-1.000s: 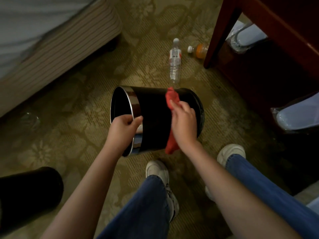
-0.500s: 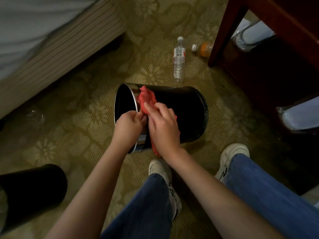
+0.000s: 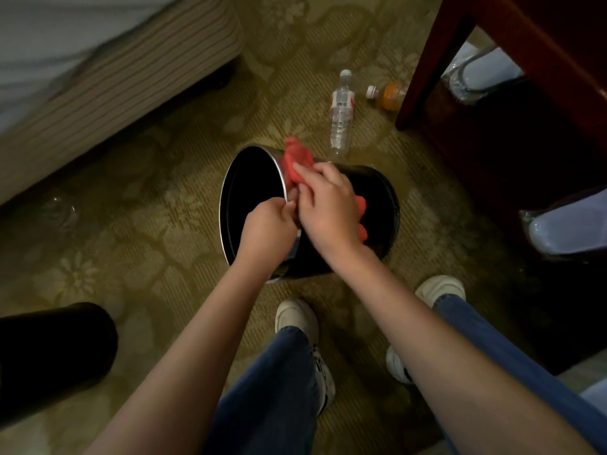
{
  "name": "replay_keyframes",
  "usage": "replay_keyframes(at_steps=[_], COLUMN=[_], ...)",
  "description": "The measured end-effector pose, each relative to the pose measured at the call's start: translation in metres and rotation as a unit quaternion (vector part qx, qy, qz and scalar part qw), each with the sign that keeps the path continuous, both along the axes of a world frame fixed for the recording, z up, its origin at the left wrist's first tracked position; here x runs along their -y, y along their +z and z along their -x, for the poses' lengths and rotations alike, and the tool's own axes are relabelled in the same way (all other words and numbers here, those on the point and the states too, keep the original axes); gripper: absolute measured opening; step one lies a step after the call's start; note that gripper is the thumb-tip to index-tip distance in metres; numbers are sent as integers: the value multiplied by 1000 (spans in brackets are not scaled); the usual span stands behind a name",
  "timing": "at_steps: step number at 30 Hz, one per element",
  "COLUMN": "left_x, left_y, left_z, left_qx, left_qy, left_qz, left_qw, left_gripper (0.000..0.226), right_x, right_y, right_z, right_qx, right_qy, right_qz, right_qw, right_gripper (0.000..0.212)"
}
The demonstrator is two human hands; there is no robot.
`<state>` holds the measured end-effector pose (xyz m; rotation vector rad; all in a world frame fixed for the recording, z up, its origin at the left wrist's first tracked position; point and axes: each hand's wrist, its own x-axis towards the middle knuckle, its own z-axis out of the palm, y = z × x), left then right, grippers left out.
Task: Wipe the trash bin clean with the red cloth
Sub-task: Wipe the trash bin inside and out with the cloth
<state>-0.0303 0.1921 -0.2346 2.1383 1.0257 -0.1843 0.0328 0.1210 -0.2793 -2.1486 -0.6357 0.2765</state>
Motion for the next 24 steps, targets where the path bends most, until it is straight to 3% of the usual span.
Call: replay_keyframes(at_steps=[17, 24], left_x=[-13, -1], left_y=[-3, -5], left_z=[6, 4], left_qx=[3, 14], left_qy=[16, -25], left_qz=[27, 34], left_qw=[999, 999], left_gripper=[33, 40], right_x=[-2, -36], right_y=[11, 10], right_z=[35, -35], right_qx=[53, 9], right_qy=[27, 49], right_qz=[-21, 97], right_qw=[998, 994], right_gripper=[35, 33])
